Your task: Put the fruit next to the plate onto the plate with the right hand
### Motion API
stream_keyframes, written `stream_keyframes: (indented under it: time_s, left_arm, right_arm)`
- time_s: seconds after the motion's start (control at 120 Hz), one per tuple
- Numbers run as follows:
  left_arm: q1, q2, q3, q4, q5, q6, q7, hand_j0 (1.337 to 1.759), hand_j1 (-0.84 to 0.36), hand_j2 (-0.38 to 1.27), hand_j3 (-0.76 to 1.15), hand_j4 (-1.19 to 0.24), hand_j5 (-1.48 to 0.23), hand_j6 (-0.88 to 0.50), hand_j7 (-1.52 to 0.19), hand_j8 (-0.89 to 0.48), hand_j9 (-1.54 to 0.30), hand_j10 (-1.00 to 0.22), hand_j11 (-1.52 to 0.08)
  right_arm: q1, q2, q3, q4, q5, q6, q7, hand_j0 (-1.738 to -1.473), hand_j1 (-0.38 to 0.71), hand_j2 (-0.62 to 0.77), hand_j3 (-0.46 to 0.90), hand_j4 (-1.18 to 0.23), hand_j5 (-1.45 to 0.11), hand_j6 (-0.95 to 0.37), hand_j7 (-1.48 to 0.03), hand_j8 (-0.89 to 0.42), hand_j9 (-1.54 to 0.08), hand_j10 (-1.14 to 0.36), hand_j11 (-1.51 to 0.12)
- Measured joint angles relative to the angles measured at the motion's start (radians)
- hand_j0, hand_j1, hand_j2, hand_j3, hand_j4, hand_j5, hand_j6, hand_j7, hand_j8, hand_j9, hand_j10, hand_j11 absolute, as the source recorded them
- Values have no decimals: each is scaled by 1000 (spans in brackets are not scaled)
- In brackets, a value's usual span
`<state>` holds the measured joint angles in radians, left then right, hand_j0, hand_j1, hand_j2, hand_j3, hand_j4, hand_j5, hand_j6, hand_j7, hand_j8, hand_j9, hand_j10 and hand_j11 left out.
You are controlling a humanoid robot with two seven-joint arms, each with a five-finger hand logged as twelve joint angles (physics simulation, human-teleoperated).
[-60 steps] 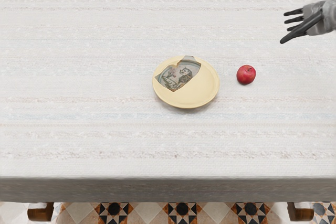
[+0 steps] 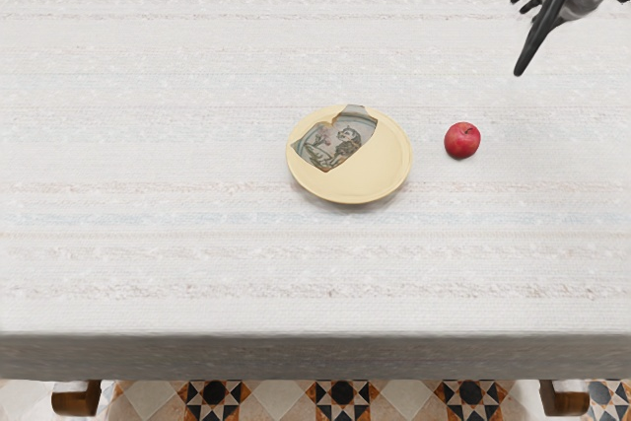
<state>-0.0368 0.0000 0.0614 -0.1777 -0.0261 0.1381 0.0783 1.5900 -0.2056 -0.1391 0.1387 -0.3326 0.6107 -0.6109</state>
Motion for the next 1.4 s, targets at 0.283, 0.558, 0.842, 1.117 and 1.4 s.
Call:
stream_keyframes:
  time_s: [0.283,0.558,0.842,1.117,1.4]
  left_arm:
    - [0,0,0,0,0,0,0,1658,341,1,0,-7,-9,-7,-9,-7,-9,-7,-9]
    - [0,0,0,0,0,0,0,1658,341,1,0,-7,-9,-7,-9,-7,-9,-7,-9]
    - [0,0,0,0,0,0,0,1658,341,2,0,-7,-9,-7,-9,-7,-9,-7,-9]
    - [0,0,0,0,0,0,0,1658,341,2,0,-7,-9,-7,-9,-7,-9,-7,-9]
    - [0,0,0,0,0,0,0,1658,341,2,0,-7,-9,-7,-9,-7,-9,-7,-9]
  right_arm:
    - [44,-45,-67,371,-24,-61,0,-1658,-349,0,0,-1,0,-2,0,-1,0,-1,0]
    - [-7,-308,-88,1003,-147,-489,0,-1658,-349,0,0,-2,0,-3,0,-2,0,-1,0]
    - [-163,-380,11,1126,-228,-646,0,-1658,-308,-6,0,-38,-46,-39,-46,-38,-46,-37,-46]
    - [-235,-301,37,1021,-289,-730,0,-1658,-227,-19,0,-105,-134,-107,-133,-106,-134,-105,-133]
    - [-259,-247,40,940,-298,-747,0,-1658,-94,-41,0,-216,-278,-217,-277,-217,-278,-216,-278]
